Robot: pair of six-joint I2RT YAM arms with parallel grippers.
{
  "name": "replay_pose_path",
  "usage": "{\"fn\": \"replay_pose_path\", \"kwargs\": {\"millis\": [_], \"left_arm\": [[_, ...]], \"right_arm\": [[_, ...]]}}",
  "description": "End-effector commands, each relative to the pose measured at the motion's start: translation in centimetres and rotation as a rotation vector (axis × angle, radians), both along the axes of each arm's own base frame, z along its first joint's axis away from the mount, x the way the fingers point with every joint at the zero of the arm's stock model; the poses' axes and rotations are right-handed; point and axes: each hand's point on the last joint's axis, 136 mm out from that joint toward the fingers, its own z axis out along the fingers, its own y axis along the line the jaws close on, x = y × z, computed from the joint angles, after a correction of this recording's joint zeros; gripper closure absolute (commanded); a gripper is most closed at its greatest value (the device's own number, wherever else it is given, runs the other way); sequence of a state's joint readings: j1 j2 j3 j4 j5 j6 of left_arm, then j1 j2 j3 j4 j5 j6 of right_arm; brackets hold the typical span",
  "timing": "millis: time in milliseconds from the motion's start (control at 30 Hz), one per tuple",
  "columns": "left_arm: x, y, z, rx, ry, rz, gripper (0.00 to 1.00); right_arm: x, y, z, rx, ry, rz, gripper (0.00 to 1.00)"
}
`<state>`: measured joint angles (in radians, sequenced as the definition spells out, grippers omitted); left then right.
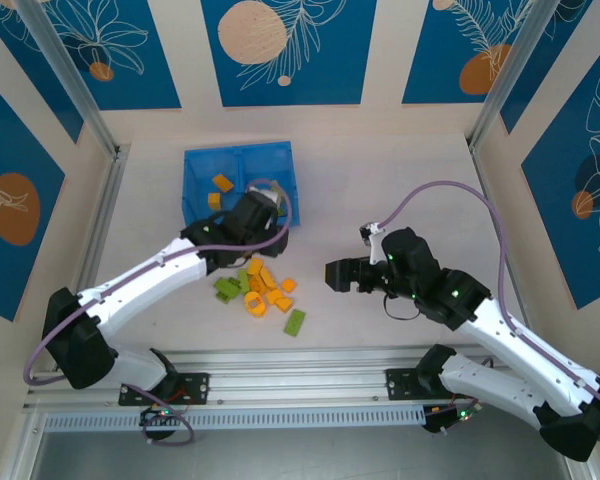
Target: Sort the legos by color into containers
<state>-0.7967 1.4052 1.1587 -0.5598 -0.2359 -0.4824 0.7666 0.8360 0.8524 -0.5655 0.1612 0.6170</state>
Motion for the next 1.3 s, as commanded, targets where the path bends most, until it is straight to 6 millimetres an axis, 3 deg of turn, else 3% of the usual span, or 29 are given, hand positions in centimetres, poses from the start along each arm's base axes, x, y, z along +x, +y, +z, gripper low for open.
{"fn": "replay_pose_path", "kwargs": {"millis": [0,167,500,667,900,1267], "left_arm": [[-2.0,0.3,-4.5,0.005,0.097,0.070,0.50],[-2.5,0.1,-8.9,0.074,0.160,0.101,0.50],[-1.3,0.0,-12.5,0.192,0.186,0.128,0.57],[-1.1,1.4,-13.5,0.276,0.187,0.174,0.56],[-1.8,2.1,-14.1,0.299,0.205,0.189,0.55],[-3.1,2.4,-15.0,0.313,0.218,0.192,0.45]], "right_arm": [[0.6,1.2,1.2,0.025,-0.037,0.034,0.07],[0.8,1.3,0.5,0.014,-0.014,0.026,0.07],[-0.2,-0.7,-0.1,0.000,-0.008,-0.018,0.07],[-0.3,-0.9,0.4,0.008,-0.019,-0.019,0.07],[-0.4,-0.9,0.5,0.014,-0.018,-0.015,0.07],[-0.6,-0.7,0.7,0.036,-0.006,-0.010,0.07]]}}
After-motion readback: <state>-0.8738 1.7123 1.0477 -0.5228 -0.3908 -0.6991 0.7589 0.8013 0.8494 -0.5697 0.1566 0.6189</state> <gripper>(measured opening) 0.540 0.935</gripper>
